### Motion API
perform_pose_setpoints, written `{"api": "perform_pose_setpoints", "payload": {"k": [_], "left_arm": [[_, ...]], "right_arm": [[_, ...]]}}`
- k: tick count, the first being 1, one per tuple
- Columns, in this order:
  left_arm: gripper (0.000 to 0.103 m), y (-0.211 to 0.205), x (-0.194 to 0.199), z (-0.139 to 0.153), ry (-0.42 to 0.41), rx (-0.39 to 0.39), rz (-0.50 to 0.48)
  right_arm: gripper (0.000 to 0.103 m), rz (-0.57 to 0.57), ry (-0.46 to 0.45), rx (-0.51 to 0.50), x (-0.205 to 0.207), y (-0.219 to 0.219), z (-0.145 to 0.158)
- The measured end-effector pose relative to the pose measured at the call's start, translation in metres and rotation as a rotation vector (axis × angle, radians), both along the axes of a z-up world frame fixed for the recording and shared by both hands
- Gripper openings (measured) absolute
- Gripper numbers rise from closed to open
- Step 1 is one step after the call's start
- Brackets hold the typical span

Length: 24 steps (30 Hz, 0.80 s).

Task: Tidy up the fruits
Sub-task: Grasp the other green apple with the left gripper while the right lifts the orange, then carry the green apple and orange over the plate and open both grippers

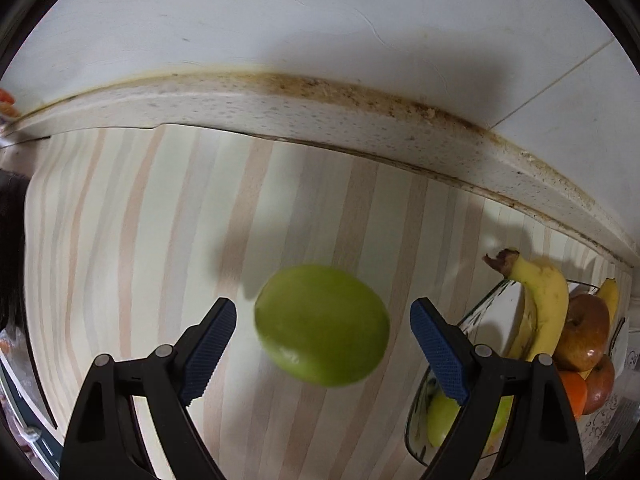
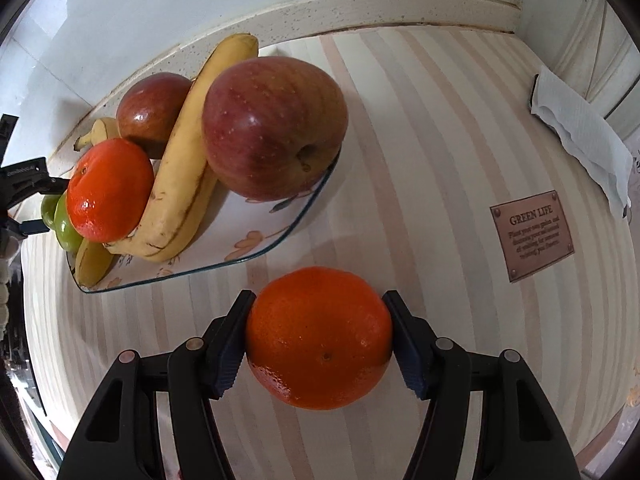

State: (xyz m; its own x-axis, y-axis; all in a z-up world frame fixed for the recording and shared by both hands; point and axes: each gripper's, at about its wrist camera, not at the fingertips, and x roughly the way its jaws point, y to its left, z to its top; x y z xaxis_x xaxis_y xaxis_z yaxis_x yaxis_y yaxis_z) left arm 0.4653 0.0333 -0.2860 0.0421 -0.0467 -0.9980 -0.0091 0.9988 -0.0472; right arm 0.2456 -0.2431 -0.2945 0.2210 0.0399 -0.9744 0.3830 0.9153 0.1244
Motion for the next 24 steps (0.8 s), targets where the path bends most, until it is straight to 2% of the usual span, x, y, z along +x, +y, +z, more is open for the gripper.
{"api": "perform_pose_setpoints", "payload": {"k": [3,5,6,7,13,24], "left_arm": [[0.089,-0.001,-0.001,-0.004,-0.014,0.024,-0.016],[0.079,0.000,-0.002,-0.006,-0.018,0.013,-0.016],[0.065,0.001,-0.002,-0.008,-0.018,0.012,-0.015],[0.060,0.002,-0.003,-0.008,-0.029,0.014,-0.014],[0.060,0.005,-0.014,-0.007,-0.084,0.006,-0.024],[0.060,0.011,-0.074,0.013,-0.094,-0.063,-0.020]], "right_arm": [[0.067,0.011,0.003,-0.021,0.002,0.006,0.000],[0.067,0.012,0.003,-0.027,0.009,0.005,-0.003],[0.067,0.011,0.004,-0.029,0.009,0.006,-0.003],[0.067,0.013,0.005,-0.032,0.010,0.007,-0.003],[0.067,0.026,0.002,-0.046,0.020,0.008,-0.008],[0.066,0.019,-0.031,0.011,-0.001,0.007,0.001]]}}
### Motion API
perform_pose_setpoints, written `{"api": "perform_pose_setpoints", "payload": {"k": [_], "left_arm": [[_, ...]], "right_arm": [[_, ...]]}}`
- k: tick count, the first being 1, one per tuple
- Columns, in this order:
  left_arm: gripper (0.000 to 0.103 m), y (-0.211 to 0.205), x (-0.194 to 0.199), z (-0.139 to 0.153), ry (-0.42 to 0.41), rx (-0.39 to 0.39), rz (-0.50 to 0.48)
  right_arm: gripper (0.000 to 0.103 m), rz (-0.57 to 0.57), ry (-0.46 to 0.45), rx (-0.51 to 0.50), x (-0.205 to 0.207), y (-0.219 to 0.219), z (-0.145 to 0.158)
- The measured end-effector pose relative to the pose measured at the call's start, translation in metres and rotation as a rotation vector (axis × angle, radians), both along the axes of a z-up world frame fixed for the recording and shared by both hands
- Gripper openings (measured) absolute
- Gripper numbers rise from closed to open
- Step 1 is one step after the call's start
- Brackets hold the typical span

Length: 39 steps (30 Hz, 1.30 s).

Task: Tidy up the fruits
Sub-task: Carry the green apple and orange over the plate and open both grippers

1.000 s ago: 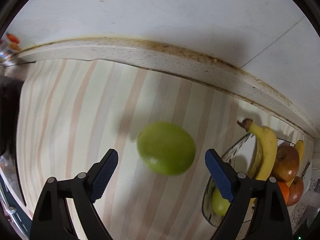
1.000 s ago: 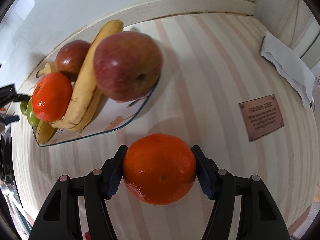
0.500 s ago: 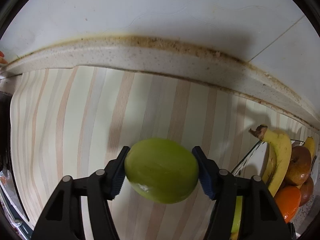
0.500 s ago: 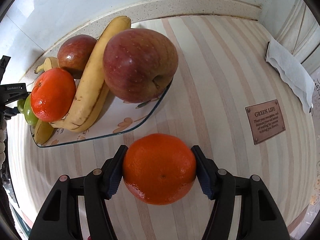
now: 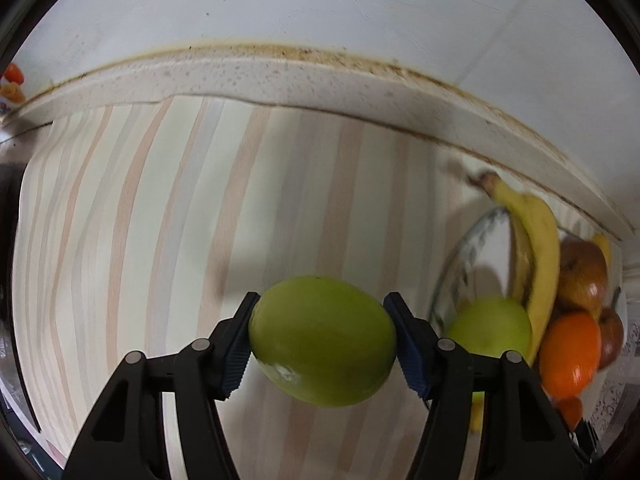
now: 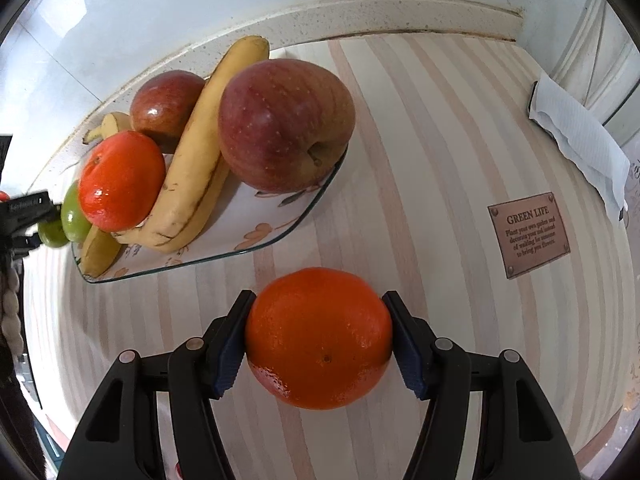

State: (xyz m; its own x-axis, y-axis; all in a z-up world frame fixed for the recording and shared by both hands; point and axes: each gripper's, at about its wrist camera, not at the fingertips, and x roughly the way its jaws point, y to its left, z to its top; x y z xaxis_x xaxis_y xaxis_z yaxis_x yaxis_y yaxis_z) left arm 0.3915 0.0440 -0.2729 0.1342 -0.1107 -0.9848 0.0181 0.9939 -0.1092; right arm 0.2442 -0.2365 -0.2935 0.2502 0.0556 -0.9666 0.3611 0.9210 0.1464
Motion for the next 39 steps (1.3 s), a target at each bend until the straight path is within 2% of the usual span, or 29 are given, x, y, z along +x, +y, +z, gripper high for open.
{"api": "perform_pose_setpoints", "payload": {"k": [7,11,14,20,24,30,34,39], "left_arm": [[0.060,-0.003,-0.024,0.039,-0.034,-0.094,-0.011],[0.060,-0.022,-0.014,0.069,-0.070,-0.144,-0.044],[0.060,-0.038,0.005,0.088,-0.092,-0.153,-0.090],[0.060,-0.066,0.053,0.084,-0.056,-0.128,-0.174],[0.060,-0.082,0.071,0.072,-0.007,-0.107,-0.196],[0.060,-0.093,0.078,0.045,0.067,-0.093,-0.195],[0.060,-0.095,0.078,0.034,0.102,-0.086,-0.185],[0.060,-0.098,0.072,0.025,0.117,-0.065,-0.189]], "right_arm": [[0.066,0.015,-0.056,0.057,-0.001,-0.006,0.030],[0.066,0.027,-0.096,0.089,0.002,0.000,0.053],[0.066,0.044,-0.135,0.103,0.013,0.005,0.071],[0.066,0.061,-0.213,0.081,0.050,0.001,0.115],[0.066,0.082,-0.230,0.016,0.093,-0.022,0.132],[0.066,0.110,-0.096,0.043,0.157,-0.052,0.105],[0.066,0.126,-0.024,0.055,0.172,-0.058,0.078],[0.066,0.141,0.036,0.065,0.172,-0.054,0.050]]}}
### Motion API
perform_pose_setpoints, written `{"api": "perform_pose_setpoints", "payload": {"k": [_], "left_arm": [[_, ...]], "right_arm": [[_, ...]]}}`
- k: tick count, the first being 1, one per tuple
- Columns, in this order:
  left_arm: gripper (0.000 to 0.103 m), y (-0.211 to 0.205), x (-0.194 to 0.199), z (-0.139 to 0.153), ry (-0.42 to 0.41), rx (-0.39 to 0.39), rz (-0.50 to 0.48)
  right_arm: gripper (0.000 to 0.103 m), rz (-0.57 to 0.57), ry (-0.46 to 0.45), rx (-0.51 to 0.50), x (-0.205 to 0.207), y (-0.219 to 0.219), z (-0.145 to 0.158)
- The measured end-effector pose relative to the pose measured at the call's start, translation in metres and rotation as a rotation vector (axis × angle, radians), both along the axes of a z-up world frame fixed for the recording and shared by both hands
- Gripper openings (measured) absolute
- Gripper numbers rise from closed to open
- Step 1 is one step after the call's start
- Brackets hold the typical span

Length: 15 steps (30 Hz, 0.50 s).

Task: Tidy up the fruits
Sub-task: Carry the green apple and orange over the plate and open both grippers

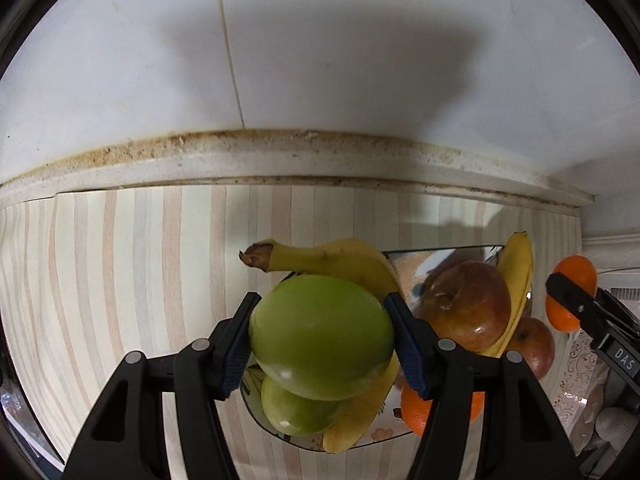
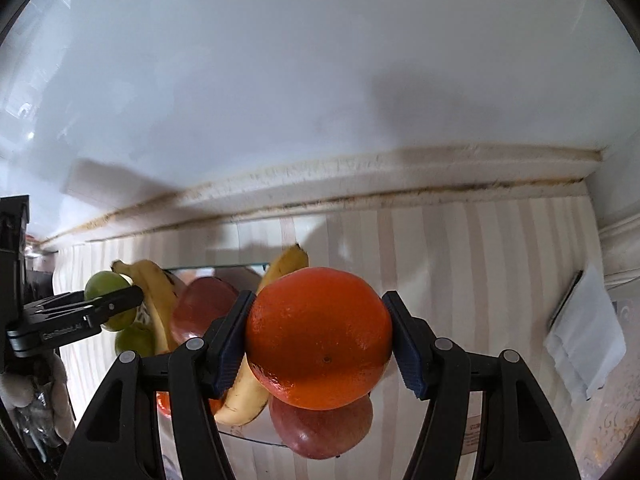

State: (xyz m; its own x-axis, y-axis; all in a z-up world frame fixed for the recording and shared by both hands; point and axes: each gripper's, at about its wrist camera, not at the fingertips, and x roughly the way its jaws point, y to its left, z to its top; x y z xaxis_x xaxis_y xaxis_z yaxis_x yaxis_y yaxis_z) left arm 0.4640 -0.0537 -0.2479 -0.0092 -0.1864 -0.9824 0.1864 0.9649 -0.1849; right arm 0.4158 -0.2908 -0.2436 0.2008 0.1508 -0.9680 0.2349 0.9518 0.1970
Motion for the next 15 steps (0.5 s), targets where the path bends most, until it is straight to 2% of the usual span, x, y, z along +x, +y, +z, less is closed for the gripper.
{"api": "perform_pose_setpoints", "payload": {"k": [8,11,13,15], "left_arm": [[0.061,-0.003,-0.003,0.003,-0.030,0.049,-0.005],[0.062,-0.003,-0.002,0.002,-0.029,0.053,0.000],[0.065,-0.001,-0.001,0.001,-0.024,0.053,0.014],[0.072,0.000,0.000,0.001,-0.029,0.052,0.025]], "right_arm": [[0.068,0.018,0.033,-0.023,0.000,0.000,-0.013],[0.074,0.030,0.049,-0.038,0.001,-0.002,-0.014],[0.076,0.023,0.058,-0.016,0.000,-0.007,-0.015],[0.076,0.021,0.060,-0.006,-0.001,-0.009,-0.016]]}}
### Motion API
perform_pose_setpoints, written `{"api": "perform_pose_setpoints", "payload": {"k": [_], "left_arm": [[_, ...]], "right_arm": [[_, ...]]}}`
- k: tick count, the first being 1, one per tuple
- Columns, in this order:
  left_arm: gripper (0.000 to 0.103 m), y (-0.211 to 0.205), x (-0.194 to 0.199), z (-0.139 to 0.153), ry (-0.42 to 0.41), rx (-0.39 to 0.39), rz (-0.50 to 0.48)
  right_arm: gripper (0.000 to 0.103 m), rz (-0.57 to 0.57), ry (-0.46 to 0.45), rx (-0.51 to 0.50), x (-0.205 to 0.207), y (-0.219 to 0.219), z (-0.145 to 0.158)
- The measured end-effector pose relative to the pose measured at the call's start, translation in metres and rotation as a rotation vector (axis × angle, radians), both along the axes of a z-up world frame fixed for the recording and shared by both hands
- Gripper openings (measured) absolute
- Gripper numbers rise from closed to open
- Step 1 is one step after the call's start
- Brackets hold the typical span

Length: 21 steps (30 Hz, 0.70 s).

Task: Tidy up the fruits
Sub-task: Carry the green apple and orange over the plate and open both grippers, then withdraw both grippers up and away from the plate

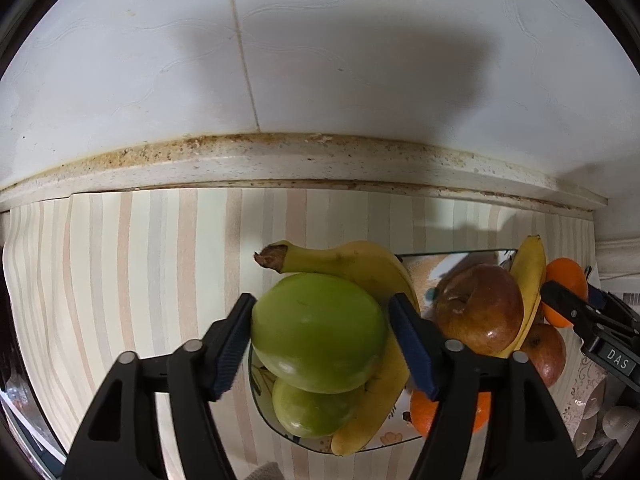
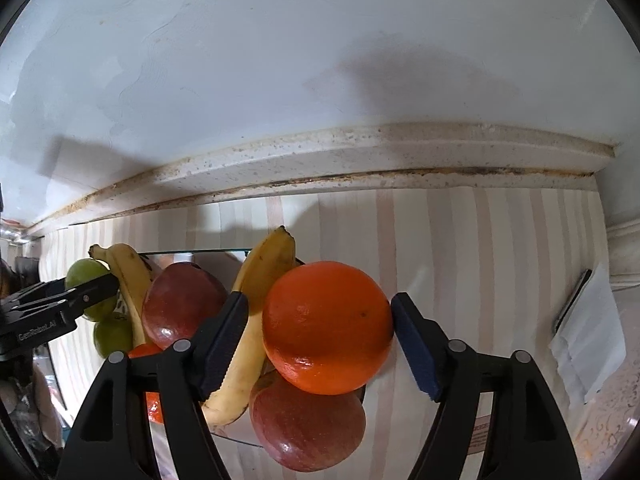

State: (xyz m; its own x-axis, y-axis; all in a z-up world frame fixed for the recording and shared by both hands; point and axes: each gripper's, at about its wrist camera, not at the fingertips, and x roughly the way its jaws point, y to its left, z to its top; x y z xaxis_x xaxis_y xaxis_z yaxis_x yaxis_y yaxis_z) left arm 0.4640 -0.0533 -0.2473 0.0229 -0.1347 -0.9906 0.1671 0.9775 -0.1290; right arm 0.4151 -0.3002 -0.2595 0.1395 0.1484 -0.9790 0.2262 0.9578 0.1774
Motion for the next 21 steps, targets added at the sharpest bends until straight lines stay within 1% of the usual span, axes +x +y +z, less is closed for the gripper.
{"api": "perform_pose_setpoints", "payload": {"k": [3,5,8,10,11,12,14,16,18,19,21], "left_arm": [[0.074,0.002,0.001,0.000,0.000,-0.016,0.014],[0.077,0.002,0.001,0.001,-0.007,-0.025,0.013],[0.091,0.000,0.001,0.006,-0.025,-0.025,0.005],[0.093,0.000,0.000,0.009,-0.036,-0.017,-0.001],[0.094,0.001,0.000,0.011,-0.042,-0.008,-0.001],[0.098,0.002,-0.001,0.013,-0.053,-0.009,0.003],[0.099,0.005,-0.003,0.018,-0.071,-0.012,0.011],[0.099,0.008,-0.006,0.024,-0.091,-0.012,0.021],[0.099,0.010,-0.012,0.034,-0.126,-0.008,0.026],[0.099,0.012,-0.016,0.039,-0.138,-0.009,0.028],[0.099,0.012,-0.025,0.046,-0.156,-0.011,0.031]], "right_arm": [[0.076,-0.004,-0.002,0.004,-0.001,-0.002,-0.001],[0.076,-0.007,-0.005,0.005,-0.001,-0.003,-0.001],[0.077,-0.016,-0.009,-0.001,-0.002,-0.006,-0.002],[0.089,-0.019,-0.016,-0.002,-0.004,-0.008,0.000],[0.090,-0.021,-0.017,-0.009,-0.005,-0.009,0.001],[0.090,-0.024,-0.020,-0.009,-0.006,-0.010,0.004],[0.091,-0.032,-0.033,-0.004,-0.009,-0.010,0.010],[0.093,-0.040,-0.054,-0.016,-0.013,-0.011,0.017],[0.093,-0.037,-0.080,-0.050,-0.017,-0.010,0.028],[0.093,-0.028,-0.100,-0.086,-0.021,-0.007,0.036],[0.093,-0.011,-0.132,-0.109,-0.029,-0.001,0.049]]}}
